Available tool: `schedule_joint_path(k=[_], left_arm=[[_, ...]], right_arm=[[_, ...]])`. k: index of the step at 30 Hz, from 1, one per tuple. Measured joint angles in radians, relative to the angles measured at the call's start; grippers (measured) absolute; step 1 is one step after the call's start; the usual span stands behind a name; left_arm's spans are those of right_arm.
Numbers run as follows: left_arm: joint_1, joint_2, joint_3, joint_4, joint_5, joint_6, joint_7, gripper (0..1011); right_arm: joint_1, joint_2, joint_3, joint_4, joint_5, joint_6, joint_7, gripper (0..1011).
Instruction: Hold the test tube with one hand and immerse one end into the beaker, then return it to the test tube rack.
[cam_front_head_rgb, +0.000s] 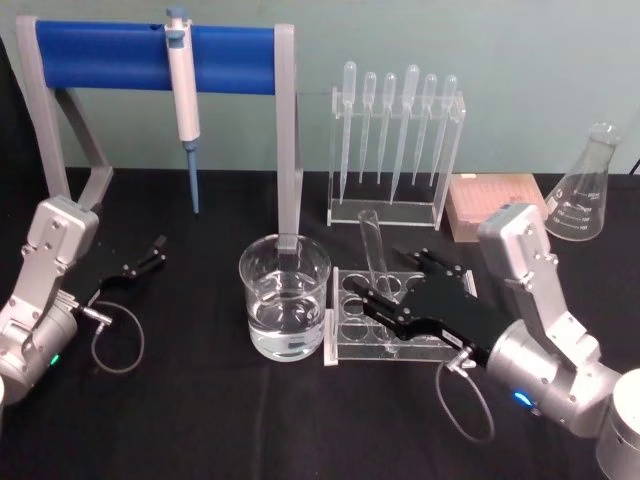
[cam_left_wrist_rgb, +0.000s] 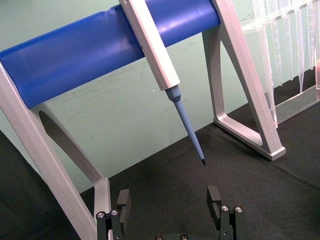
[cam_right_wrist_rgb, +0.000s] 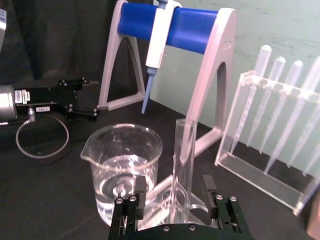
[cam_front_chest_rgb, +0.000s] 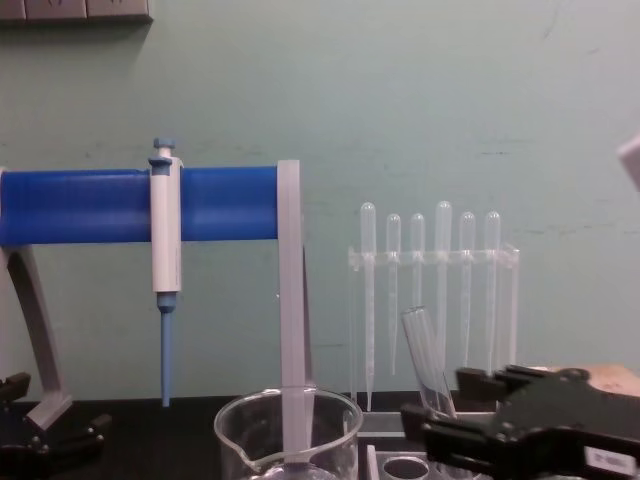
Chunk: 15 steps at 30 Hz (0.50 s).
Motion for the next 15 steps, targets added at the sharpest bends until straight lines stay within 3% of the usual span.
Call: schedule_joint_path(k=[8, 11, 15], left_arm=[[0.0, 0.0, 0.0, 0.0, 0.0, 0.0, 0.0, 1000], [0.0, 0.0, 0.0, 0.0, 0.0, 0.0, 0.0, 1000], [0.0, 0.0, 0.0, 0.0, 0.0, 0.0, 0.0, 1000]], right_arm=[[-0.164, 0.066, 0.096, -0.167, 0.002, 0.042, -0.05, 915], [-0.216, 0.074, 0.142, -0.193, 0.001, 0.035, -0.074, 987], [-0.264, 0.051, 0.212, -0.162, 0.027, -0.016, -0.101, 1000]])
